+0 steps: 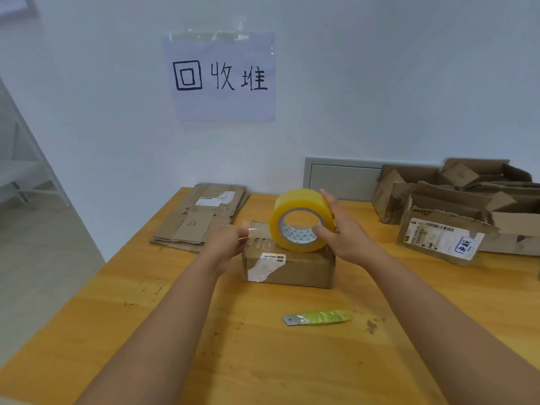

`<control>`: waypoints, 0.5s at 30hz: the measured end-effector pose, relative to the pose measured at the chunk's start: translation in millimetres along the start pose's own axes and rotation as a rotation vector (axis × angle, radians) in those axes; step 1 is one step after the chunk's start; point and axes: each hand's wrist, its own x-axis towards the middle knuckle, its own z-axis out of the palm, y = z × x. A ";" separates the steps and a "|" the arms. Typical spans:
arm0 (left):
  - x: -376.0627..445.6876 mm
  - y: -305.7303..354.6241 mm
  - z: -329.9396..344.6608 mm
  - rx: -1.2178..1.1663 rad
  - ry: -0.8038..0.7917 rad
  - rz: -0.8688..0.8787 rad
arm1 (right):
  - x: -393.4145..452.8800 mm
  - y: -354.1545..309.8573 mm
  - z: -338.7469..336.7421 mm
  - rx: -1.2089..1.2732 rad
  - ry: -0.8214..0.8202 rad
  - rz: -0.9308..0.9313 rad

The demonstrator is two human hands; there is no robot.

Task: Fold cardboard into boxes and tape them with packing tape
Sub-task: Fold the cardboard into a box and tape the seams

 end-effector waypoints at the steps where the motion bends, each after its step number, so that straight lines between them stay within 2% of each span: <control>1: -0.5 -0.2 -2.5 -0.047 -0.001 -0.018 | 2.1 -1.5 1.7 -0.015 -0.003 -0.009; 7: 5.7 -16.5 -16.5 -0.094 -0.047 -0.105 | 9.5 -4.1 7.7 -0.074 0.030 -0.027; 15: 8.2 -29.2 -17.0 -0.013 -0.086 -0.086 | 4.5 0.7 10.0 -0.070 0.067 -0.023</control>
